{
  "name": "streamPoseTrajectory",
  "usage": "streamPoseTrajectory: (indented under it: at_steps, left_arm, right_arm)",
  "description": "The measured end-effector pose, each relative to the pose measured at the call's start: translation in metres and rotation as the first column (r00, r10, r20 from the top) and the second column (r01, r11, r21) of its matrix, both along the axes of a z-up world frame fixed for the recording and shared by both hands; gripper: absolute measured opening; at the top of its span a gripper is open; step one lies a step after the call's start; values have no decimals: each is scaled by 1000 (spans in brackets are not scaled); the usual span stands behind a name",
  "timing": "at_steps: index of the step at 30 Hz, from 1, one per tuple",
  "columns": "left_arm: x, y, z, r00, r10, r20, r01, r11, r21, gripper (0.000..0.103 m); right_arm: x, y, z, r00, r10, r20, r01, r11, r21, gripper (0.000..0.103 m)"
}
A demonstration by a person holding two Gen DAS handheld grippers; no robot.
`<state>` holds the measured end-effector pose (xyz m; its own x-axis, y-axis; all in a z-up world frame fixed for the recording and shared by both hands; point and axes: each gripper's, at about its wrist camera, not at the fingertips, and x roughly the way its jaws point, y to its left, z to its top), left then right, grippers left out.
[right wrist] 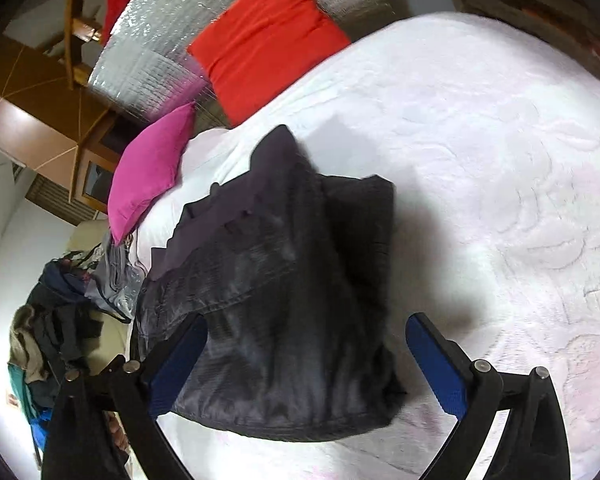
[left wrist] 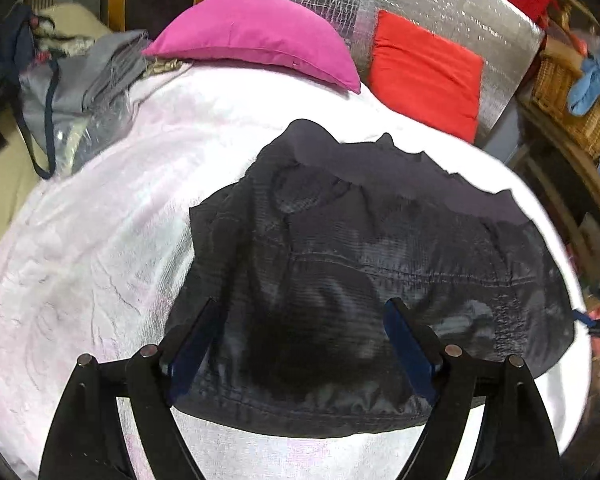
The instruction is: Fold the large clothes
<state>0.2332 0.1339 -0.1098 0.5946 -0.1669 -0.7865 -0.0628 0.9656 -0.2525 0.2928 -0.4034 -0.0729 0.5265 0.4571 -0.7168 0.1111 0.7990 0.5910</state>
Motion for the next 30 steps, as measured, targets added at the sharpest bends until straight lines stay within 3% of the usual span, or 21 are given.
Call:
streamPoseTrajectory:
  at_steps: [4, 8, 14, 18, 25, 30]
  left_arm:
    - [6, 47, -5, 999, 54, 2, -53, 991, -125, 87]
    - [25, 80, -25, 998, 5, -55, -23, 947, -321, 88]
    - [46, 93, -53, 994, -27, -103, -22, 896, -444, 90]
    - [54, 100, -66, 994, -55, -97, -10, 826, -564, 90]
    - [70, 109, -84, 992, -26, -122, -55, 787, -615, 90]
    - [74, 112, -93, 991, -14, -135, -72, 792, -607, 90]
  right_arm:
    - [4, -24, -10, 999, -16, -38, 17, 999, 27, 101]
    - [15, -38, -24, 997, -14, -73, 20, 996, 87, 101]
    - [35, -28, -36, 995, 25, -94, -11, 989, 147, 101]
    - [44, -14, -42, 992, 81, -96, -65, 985, 159, 101]
    - [52, -5, -54, 988, 104, -110, -84, 982, 169, 101]
    - [55, -5, -52, 987, 121, -102, -103, 979, 174, 101]
